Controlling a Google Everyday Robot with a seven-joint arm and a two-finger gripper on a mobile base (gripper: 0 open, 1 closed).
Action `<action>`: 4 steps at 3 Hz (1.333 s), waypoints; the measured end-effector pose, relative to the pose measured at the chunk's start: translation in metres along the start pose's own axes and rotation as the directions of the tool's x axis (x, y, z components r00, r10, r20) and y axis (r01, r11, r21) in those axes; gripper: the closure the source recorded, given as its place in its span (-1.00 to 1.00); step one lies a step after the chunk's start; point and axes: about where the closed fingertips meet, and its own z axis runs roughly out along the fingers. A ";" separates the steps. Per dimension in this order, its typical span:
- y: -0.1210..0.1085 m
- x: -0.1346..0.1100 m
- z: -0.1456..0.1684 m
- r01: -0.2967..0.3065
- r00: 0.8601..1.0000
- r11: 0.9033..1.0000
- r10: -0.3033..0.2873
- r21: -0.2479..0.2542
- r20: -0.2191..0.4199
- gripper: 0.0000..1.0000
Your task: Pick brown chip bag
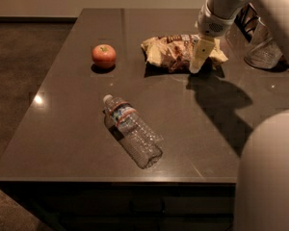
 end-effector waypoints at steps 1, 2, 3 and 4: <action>-0.011 -0.001 0.021 -0.013 1.000 1.000 0.013 -0.008 -0.003 -1.00; -0.019 0.001 0.038 -0.023 0.999 1.000 0.022 -0.021 -0.034 -1.00; -0.023 -0.002 0.046 -0.022 0.997 0.999 0.020 -0.034 -0.071 -0.65; -0.026 -0.015 0.037 -0.003 0.998 1.000 0.001 -0.030 -0.067 -0.19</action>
Offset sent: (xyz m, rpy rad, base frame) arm 0.0484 -0.0027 -0.0366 -0.0500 0.0590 -0.0470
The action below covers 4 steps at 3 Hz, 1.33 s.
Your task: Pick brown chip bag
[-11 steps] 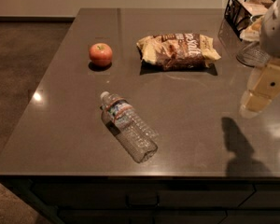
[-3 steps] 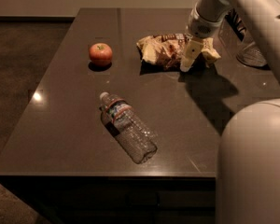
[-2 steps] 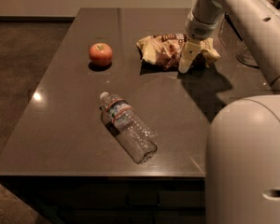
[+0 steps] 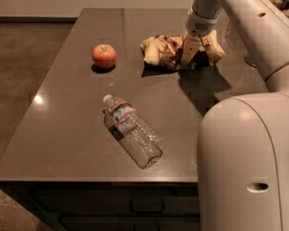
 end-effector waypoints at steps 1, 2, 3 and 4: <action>0.001 -0.018 -0.025 0.027 0.999 0.999 -0.028 0.023 0.036 0.30; 0.004 -0.033 -0.053 0.035 0.996 0.998 -0.039 0.050 0.083 0.74; 0.006 -0.051 -0.090 0.040 0.990 0.995 -0.051 0.087 0.133 1.00; 0.007 -0.067 -0.125 0.041 0.983 0.992 -0.062 0.122 0.171 1.00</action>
Offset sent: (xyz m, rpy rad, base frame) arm -0.0342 0.0356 0.1011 0.1018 -0.1167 0.0673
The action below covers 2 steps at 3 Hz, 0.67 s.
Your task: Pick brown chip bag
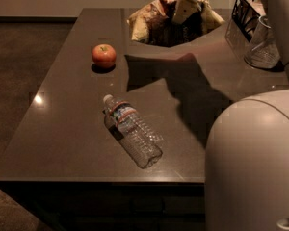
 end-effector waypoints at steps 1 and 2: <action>-0.003 -0.013 -0.021 -0.015 0.999 1.000 0.015 0.016 0.034 1.00; -0.007 -0.017 -0.021 -0.016 0.999 1.000 0.015 0.027 0.044 1.00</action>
Offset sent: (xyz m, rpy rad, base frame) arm -0.0058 0.0057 0.0238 0.0353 -0.0184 -0.0051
